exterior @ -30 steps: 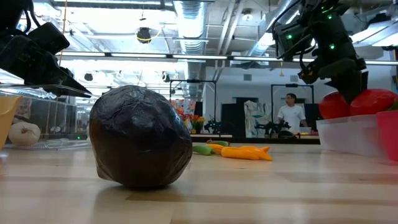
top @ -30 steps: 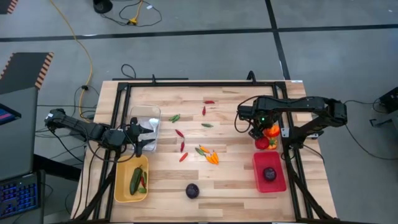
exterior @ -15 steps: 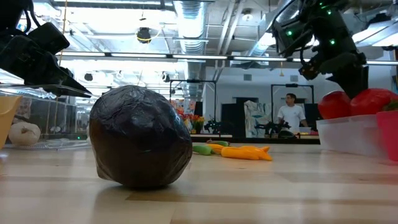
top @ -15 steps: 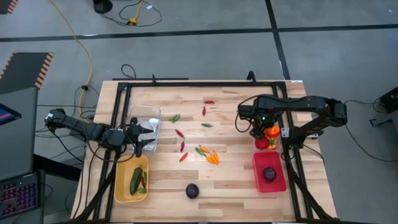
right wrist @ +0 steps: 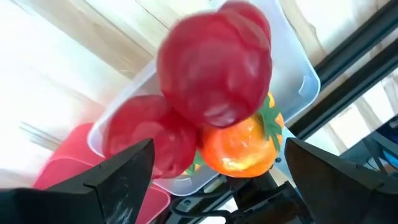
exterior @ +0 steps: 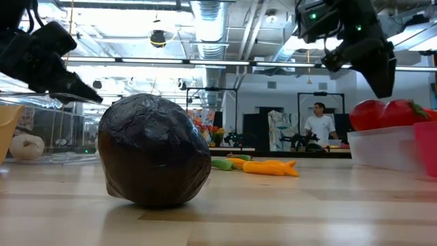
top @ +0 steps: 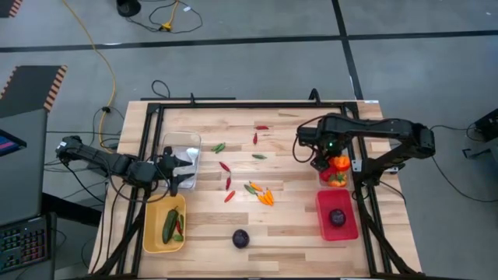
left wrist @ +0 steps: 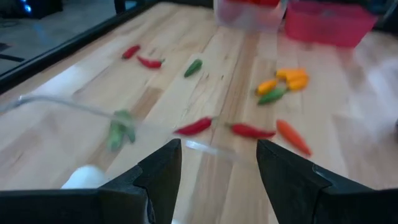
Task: Sort produce into baskets
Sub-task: Put the orange chili pepper into the yellow bin
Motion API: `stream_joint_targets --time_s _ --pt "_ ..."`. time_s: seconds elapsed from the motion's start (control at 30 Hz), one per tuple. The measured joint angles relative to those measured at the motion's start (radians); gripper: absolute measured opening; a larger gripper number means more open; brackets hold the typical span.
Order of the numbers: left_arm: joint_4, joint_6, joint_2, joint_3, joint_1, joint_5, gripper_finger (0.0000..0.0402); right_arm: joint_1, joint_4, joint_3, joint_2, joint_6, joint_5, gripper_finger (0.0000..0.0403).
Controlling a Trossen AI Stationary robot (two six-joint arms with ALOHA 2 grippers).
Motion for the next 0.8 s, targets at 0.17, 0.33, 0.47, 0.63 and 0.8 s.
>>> stream_joint_targets --time_s 0.17,0.33,0.47,0.63,0.8 --pt "0.098 0.025 0.000 0.000 0.000 0.000 0.0196 0.026 0.000 0.036 -0.002 0.000 0.000 0.0386" --pt "0.200 0.055 0.000 0.000 0.000 0.000 0.0196 0.064 -0.001 0.068 -0.002 0.008 0.000 0.0385" --pt "0.289 0.091 0.000 0.000 0.000 0.000 0.0196 0.095 0.004 0.098 -0.002 0.019 0.000 0.0386" --pt "0.300 0.104 0.016 0.051 0.000 -0.001 0.0196 0.127 0.046 0.134 -0.002 0.019 0.000 0.0386" --pt "0.297 0.170 0.119 0.149 0.002 -0.002 0.0185 0.152 0.136 0.169 -0.002 0.019 0.000 0.0386"
